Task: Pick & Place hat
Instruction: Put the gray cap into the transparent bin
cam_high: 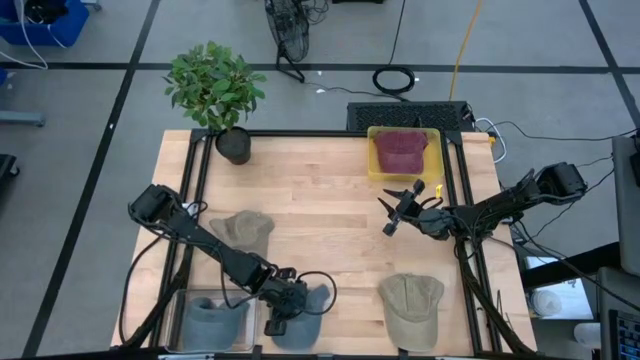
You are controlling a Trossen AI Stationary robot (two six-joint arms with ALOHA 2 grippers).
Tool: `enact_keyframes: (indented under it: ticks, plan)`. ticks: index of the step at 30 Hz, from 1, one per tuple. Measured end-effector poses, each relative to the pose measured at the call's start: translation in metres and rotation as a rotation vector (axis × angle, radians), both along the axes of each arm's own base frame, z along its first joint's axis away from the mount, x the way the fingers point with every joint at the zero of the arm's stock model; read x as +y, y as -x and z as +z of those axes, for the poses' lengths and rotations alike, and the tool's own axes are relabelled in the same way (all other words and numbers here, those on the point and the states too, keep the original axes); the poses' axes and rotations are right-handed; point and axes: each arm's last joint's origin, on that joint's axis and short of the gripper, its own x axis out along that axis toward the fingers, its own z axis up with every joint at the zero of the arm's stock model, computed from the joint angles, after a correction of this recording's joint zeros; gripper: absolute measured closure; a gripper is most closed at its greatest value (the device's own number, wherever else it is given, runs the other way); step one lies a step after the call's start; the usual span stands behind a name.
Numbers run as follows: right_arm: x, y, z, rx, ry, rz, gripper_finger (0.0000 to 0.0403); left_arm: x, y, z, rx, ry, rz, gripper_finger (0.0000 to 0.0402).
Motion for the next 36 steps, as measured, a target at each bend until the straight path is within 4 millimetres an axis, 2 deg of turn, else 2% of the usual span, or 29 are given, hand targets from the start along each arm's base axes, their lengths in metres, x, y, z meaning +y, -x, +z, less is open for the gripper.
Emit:
enact_keyframes:
  ticks: [4, 11, 15, 20, 24, 29, 32, 36]
  plan:
    - [0.000, 0.000, 0.000, 0.001, 0.000, 0.000, 0.0282, 0.001, 0.000, 0.000, 0.001, 0.005, -0.017, 0.0391]
    - [0.000, 0.000, 0.000, 0.001, 0.000, 0.000, 0.0282, 0.010, -0.004, 0.005, -0.013, 0.011, -0.034, 0.0373]
    - [0.000, 0.000, 0.000, 0.005, 0.001, 0.000, 0.0282, 0.018, -0.003, 0.022, -0.057, 0.028, -0.042, 0.0392]
    - [0.000, 0.000, 0.000, 0.006, 0.001, 0.000, 0.0282, 0.031, 0.007, 0.060, -0.161, 0.032, -0.073, 0.0380]
    - [0.000, 0.000, -0.001, 0.009, 0.002, 0.000, 0.0282, 0.042, 0.022, 0.095, -0.260, 0.045, -0.097, 0.0390]
    - [0.000, 0.000, -0.001, 0.012, 0.003, 0.000, 0.0282, 0.054, 0.053, 0.139, -0.353, 0.101, -0.090, 0.0385]
    - [0.000, 0.000, -0.001, 0.012, 0.003, 0.000, 0.0282, 0.054, 0.077, 0.156, -0.332, 0.161, -0.076, 0.0378]
    - [0.000, 0.000, -0.001, 0.012, 0.003, 0.000, 0.0282, 0.046, 0.107, 0.170, -0.264, 0.259, -0.065, 0.0392]
